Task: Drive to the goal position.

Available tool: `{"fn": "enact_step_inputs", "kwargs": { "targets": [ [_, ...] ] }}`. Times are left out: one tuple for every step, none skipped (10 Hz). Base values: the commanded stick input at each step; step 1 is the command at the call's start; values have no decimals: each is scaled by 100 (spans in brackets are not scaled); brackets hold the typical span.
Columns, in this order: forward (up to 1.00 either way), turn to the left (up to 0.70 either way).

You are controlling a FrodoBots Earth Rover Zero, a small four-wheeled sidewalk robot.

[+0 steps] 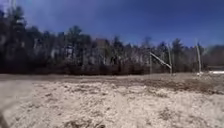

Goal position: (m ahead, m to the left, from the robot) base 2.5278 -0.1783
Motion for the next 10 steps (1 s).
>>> {"fn": "enact_step_inputs", "kwargs": {
  "targets": [
    [70, 0],
    [70, 0],
    [70, 0],
    [70, 0],
    [70, 0],
    [70, 0],
    [70, 0],
    [70, 0],
    [70, 0],
    [70, 0]
  ]
}}
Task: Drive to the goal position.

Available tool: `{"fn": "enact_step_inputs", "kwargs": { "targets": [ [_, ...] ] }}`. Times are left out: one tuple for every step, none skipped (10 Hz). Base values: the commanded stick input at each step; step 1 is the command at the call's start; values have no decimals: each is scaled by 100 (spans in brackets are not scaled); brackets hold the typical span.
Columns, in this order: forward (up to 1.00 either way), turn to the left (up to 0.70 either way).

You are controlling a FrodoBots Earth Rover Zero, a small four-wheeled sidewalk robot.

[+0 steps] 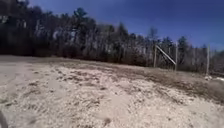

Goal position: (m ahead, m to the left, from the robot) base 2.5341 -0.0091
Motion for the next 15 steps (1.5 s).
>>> {"fn": "enact_step_inputs", "kwargs": {
  "targets": [
    [70, 0],
    [70, 0],
    [70, 0],
    [70, 0],
    [70, 0],
    [70, 0],
    [70, 0],
    [70, 0],
    [70, -2],
    [70, -24],
    [70, -35],
    [70, -23],
    [70, -2],
    [70, 0],
    [70, 0]
  ]
}}
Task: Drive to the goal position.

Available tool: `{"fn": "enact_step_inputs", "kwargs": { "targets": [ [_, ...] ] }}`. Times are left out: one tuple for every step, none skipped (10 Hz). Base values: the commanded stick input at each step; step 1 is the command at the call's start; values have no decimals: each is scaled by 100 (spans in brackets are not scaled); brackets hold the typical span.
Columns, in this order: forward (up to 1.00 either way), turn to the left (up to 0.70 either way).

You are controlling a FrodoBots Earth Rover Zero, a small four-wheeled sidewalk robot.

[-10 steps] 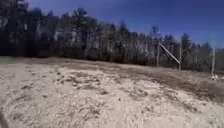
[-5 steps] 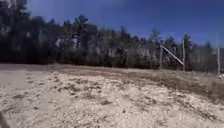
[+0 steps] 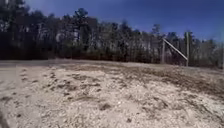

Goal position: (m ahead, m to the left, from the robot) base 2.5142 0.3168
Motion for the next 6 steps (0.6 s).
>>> {"fn": "enact_step_inputs", "kwargs": {
  "targets": [
    [70, 0],
    [70, 0],
    [70, 0],
    [70, 0],
    [70, 0],
    [70, 0]
  ]
}}
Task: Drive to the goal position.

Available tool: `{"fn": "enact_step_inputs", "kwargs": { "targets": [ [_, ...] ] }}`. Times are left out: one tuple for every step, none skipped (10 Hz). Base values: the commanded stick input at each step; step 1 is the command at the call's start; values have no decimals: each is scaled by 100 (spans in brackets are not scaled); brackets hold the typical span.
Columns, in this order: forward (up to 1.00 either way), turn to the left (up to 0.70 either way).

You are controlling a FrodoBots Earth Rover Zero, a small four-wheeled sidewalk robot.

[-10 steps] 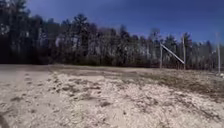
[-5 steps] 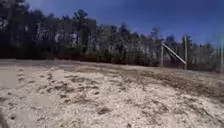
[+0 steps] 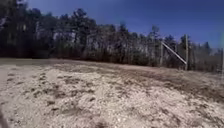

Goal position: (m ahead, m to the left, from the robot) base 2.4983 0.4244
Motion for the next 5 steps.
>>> {"fn": "enact_step_inputs", "kwargs": {
  "targets": [
    [70, -3],
    [70, -28],
    [70, -27],
    [70, -18],
    [70, 0]
  ]
}}
